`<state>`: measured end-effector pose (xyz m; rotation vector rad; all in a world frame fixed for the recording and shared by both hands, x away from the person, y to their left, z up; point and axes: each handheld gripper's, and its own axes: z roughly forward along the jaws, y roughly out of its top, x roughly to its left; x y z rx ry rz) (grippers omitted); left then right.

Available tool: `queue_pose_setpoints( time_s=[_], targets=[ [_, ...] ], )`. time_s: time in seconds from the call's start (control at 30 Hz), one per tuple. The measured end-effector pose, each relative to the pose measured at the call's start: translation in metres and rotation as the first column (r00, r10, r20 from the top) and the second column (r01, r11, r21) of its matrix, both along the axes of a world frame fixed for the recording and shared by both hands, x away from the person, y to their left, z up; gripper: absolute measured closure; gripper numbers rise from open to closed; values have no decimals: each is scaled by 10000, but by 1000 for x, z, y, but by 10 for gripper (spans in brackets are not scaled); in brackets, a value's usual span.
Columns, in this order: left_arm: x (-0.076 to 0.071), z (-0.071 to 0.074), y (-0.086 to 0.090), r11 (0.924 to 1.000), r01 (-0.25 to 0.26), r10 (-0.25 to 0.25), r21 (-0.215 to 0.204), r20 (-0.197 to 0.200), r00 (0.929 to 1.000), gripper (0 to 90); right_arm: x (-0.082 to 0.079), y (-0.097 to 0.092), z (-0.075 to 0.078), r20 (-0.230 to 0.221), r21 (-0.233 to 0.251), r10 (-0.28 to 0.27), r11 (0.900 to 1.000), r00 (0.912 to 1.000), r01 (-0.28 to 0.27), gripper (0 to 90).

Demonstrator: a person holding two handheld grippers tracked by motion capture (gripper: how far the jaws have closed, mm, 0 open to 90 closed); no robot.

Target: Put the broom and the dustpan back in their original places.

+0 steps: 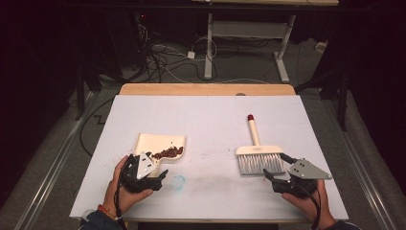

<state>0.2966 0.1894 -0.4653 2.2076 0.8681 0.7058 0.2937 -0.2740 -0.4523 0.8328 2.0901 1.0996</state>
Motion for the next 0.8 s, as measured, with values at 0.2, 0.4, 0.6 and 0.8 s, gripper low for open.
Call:
queue_pose_setpoints(
  time_s=[0.2, 0.4, 0.6, 0.8],
  targets=[
    [0, -1, -2, 9999, 86, -85, 109, -40, 10000, 194, 1, -1, 0, -50, 24, 17, 10000, 10000, -16, 236],
    [1, -1, -2, 9999, 97, -96, 95, -49, 9999, 194, 1, -2, 0, 16, 37, -23, 10000, 10000, 23, 238],
    [1, -2, -2, 9998, 83, -82, 167, -59, 9999, 195, 2, -2, -1, -40, 96, -56, 9999, 10000, 56, 237],
    [3, -3, -3, 9998, 121, -118, 187, -118, 9999, 194, 3, -4, -1, -10, 151, -82, 9999, 10000, 82, 236]
  ],
)
